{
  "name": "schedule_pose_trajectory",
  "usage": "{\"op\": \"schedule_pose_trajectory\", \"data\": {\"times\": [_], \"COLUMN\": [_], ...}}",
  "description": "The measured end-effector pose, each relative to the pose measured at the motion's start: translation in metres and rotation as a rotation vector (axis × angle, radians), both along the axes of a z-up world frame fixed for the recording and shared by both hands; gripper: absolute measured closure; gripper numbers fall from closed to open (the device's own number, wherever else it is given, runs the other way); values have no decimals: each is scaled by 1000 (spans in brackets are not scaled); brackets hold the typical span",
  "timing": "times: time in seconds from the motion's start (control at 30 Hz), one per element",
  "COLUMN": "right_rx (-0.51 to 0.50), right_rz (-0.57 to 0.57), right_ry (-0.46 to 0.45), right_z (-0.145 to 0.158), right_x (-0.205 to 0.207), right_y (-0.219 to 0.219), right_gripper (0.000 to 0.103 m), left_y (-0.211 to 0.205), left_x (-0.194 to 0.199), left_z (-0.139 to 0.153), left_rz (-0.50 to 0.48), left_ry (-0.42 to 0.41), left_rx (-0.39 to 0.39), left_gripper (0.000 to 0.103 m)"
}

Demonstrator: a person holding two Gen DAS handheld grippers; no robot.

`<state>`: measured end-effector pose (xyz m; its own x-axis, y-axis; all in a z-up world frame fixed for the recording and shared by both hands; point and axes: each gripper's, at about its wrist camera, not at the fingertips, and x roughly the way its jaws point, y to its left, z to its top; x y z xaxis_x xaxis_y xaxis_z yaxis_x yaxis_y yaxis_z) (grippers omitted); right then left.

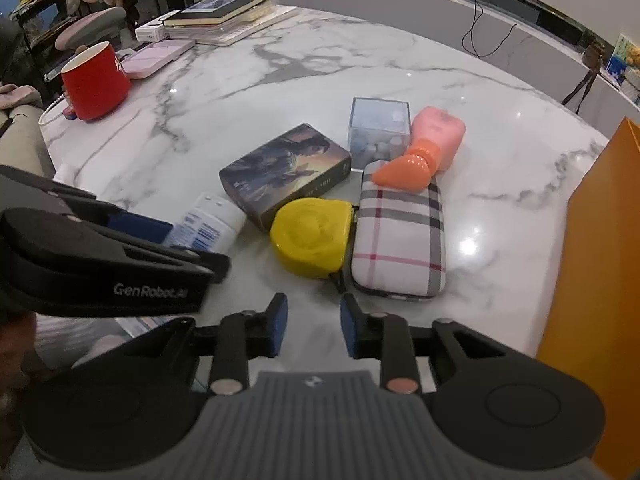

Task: Organize rigid objects
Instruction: 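Close left tool on the white tube while right tool moves to the yellow tape measure, then close right tool on the yellow tape measure while left tool lifts the white tube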

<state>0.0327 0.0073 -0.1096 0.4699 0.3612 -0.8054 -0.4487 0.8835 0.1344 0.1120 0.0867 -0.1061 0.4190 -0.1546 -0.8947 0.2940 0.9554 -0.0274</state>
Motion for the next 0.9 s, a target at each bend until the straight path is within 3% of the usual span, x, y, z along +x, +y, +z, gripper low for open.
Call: {"op": "schedule_pose_trajectory", "data": {"times": [0.27, 0.43, 0.5, 0.63, 0.9], "right_rx": [-7, -21, -20, -15, 12], "right_rz": [-23, -40, -51, -81, -63], "right_ry": [-90, -86, -73, -55, -15], "right_z": [13, 8, 5, -2, -4], "right_x": [8, 23, 26, 30, 16], "right_y": [12, 26, 30, 31, 23], "right_gripper": [64, 64, 57, 53, 54], "left_y": [16, 24, 27, 29, 26], "left_x": [10, 15, 16, 17, 14], "left_z": [1, 1, 1, 1, 1], "left_rz": [47, 68, 73, 78, 42], "left_ry": [0, -4, -9, -20, -11], "left_rx": [-6, -14, -13, -7, -10], "left_gripper": [51, 51, 51, 51, 51]}}
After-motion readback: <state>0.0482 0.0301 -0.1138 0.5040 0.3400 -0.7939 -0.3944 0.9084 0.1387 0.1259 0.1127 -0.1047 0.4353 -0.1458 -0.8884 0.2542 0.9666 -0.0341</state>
